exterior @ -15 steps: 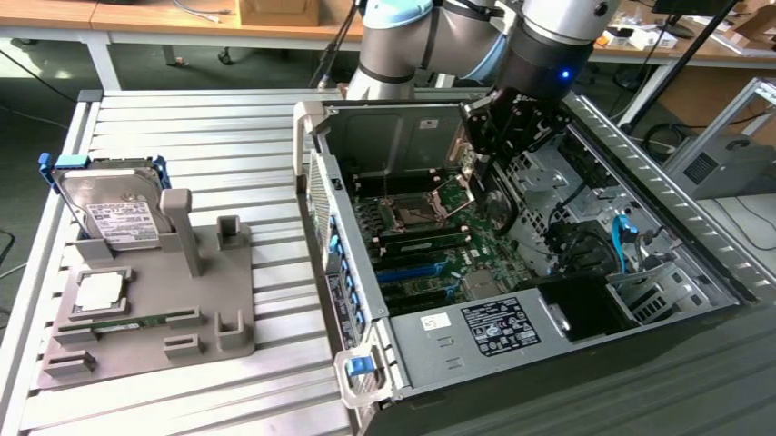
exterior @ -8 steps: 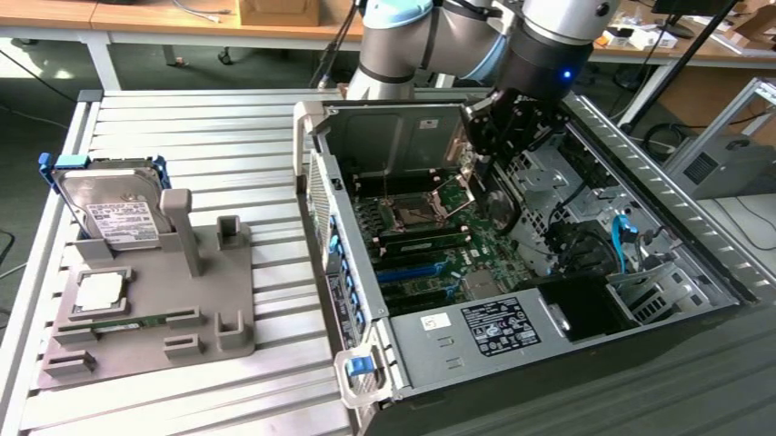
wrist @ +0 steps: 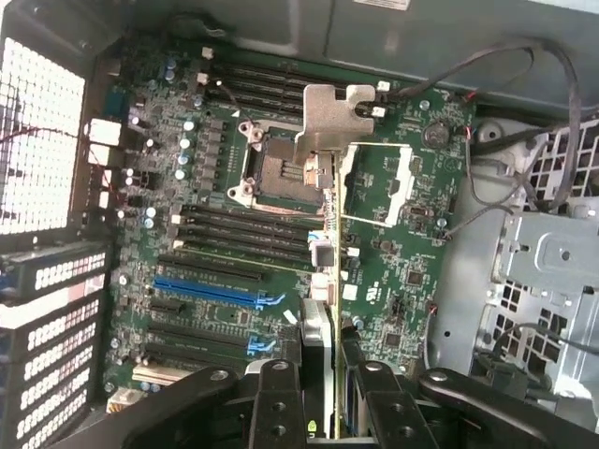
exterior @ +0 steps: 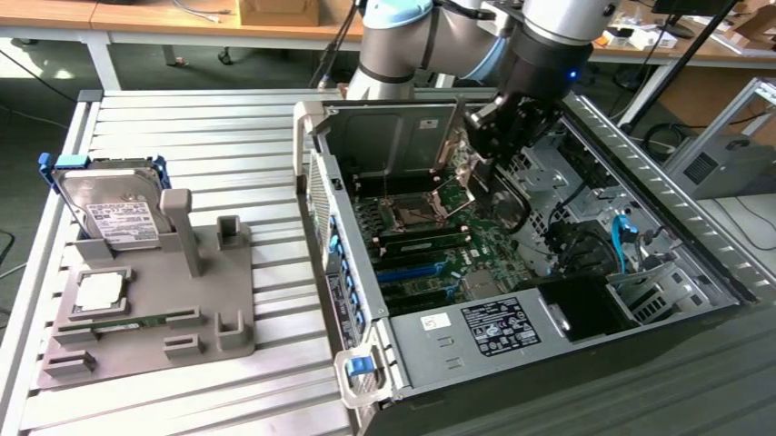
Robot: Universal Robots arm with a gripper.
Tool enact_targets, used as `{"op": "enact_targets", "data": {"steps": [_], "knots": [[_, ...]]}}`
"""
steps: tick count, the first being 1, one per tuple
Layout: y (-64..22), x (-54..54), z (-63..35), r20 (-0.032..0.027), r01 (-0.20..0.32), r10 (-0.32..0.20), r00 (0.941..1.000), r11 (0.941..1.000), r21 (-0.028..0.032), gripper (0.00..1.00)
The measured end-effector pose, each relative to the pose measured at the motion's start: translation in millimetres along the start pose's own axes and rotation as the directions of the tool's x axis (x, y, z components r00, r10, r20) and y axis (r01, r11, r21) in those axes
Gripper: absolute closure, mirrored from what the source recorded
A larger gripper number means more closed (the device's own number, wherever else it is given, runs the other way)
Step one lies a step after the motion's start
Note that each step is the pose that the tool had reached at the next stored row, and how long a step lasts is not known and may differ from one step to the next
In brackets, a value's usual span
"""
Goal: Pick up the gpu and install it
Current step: 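Insert the gpu into the slot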
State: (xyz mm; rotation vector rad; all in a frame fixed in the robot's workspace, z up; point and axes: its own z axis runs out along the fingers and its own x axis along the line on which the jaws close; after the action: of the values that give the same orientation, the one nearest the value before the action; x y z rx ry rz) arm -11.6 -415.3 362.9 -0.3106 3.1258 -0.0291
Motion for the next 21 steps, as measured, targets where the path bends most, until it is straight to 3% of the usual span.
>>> {"op": "enact_targets", "data": {"steps": [4,8,11,12,18,19,20,21], "knots": [[0.0,0.0,0.3,0.0011,0.057,-0.057,0.9984,0.9984,0.0001,0.73],[0.0,0.0,0.8,0.0027,0.150,-0.150,0.9887,0.9887,0.0004,0.73],[0.0,0.0,1.3,0.0044,0.240,-0.240,0.9707,0.9707,0.0009,0.73],[0.0,0.0,1.4,0.0047,0.258,-0.258,0.9662,0.9662,0.0011,0.73],[0.0,0.0,2.3,0.0068,0.376,-0.376,0.9267,0.9268,0.0020,0.73],[0.0,0.0,2.6,0.0073,0.410,-0.410,0.9119,0.9119,0.0025,0.73],[0.0,0.0,2.7,0.0075,0.426,-0.426,0.9046,0.9046,0.0027,0.73],[0.0,0.0,2.9,0.0080,0.454,-0.454,0.8907,0.8908,0.0031,0.73]]}}
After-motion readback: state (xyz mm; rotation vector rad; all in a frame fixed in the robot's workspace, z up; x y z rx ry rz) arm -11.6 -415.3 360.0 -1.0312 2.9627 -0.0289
